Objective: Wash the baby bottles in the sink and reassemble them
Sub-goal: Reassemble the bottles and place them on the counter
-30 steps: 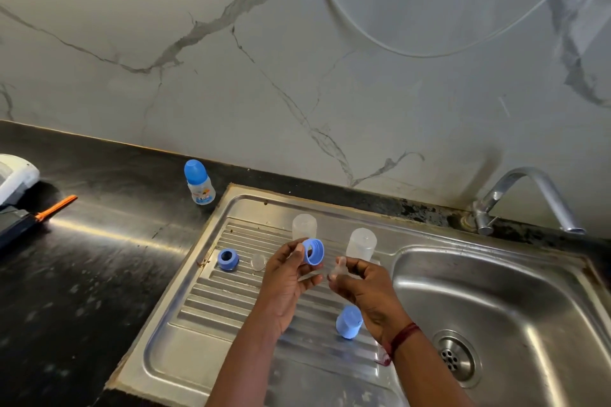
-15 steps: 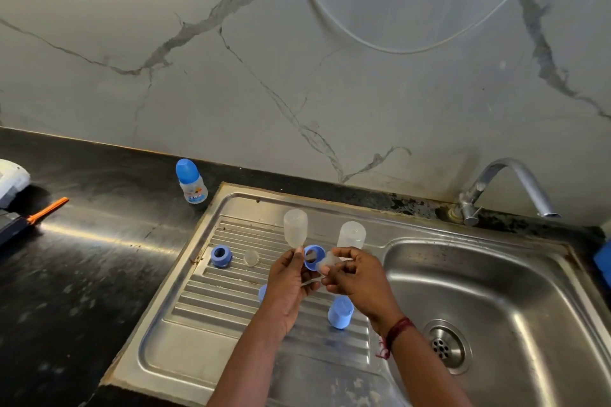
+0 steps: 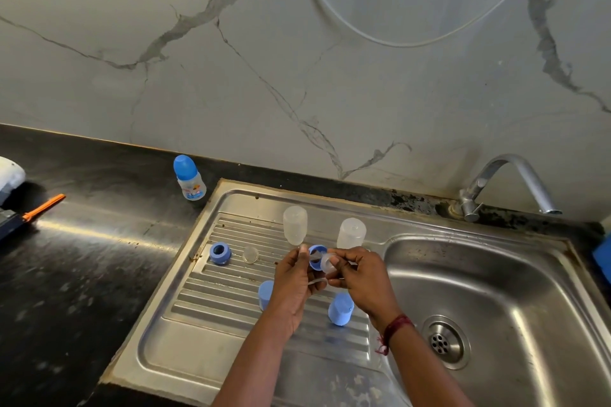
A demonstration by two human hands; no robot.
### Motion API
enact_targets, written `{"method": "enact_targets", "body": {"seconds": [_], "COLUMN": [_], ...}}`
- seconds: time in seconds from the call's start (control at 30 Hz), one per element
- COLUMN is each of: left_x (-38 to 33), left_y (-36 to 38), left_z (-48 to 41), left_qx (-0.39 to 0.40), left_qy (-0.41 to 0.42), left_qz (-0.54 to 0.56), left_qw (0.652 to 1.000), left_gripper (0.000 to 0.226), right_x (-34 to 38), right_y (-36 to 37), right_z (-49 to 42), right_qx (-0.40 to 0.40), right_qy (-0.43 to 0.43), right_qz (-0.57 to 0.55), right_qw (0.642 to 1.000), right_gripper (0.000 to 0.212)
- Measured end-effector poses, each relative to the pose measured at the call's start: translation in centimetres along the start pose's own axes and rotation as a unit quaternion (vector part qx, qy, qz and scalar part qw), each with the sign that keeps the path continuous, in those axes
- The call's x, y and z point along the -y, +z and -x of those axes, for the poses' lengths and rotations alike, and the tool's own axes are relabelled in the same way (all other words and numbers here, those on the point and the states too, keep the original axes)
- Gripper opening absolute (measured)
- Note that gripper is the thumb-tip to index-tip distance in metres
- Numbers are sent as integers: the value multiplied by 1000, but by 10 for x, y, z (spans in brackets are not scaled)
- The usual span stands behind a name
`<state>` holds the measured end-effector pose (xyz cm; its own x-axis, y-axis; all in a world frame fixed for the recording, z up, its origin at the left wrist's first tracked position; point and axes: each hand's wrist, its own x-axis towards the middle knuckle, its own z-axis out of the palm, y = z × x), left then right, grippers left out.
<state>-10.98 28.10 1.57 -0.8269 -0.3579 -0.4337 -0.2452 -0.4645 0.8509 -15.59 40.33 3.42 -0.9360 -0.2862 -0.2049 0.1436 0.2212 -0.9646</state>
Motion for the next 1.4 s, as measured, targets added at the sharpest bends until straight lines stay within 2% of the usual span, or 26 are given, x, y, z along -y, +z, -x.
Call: {"method": "enact_targets", "body": {"seconds": [0.27,0.5,0.77,0.9,1.1,1.33,1.4], "left_x": [2,5,6,5,3,0,-1], "left_y": [1,-1,-1,-1,0,-2,-2], "left_z": [0,-1,0,1,1,2,1], "left_qx": [1,-4,4,10,30,75,75], "left_qy": [-17,-25,-31,-40,-47,-51,-40], "left_qz": [-3,-12,-13,-14,-13,9,-9], "left_qw": [1000,1000,999,999,998,996,996], "left_gripper": [33,35,32,34,39,22,19], "right_x": [-2,-1,-6,-7,-5,-6,-4], "right_y": [-1,-3,1,3,3,2,0], "right_z": [-7,-10,-11,-13,-13,-15,-16], "right_qx": [-44,1,-41,-59,-59,-66,-44], "right_qy": [-33,-16,-58,-66,-53,-54,-55], "right_qz": [91,118,162,170,124,134,166], "right_qw": [994,993,984,981,989,987,984], "right_gripper": [8,7,12,15,18,11,14]}}
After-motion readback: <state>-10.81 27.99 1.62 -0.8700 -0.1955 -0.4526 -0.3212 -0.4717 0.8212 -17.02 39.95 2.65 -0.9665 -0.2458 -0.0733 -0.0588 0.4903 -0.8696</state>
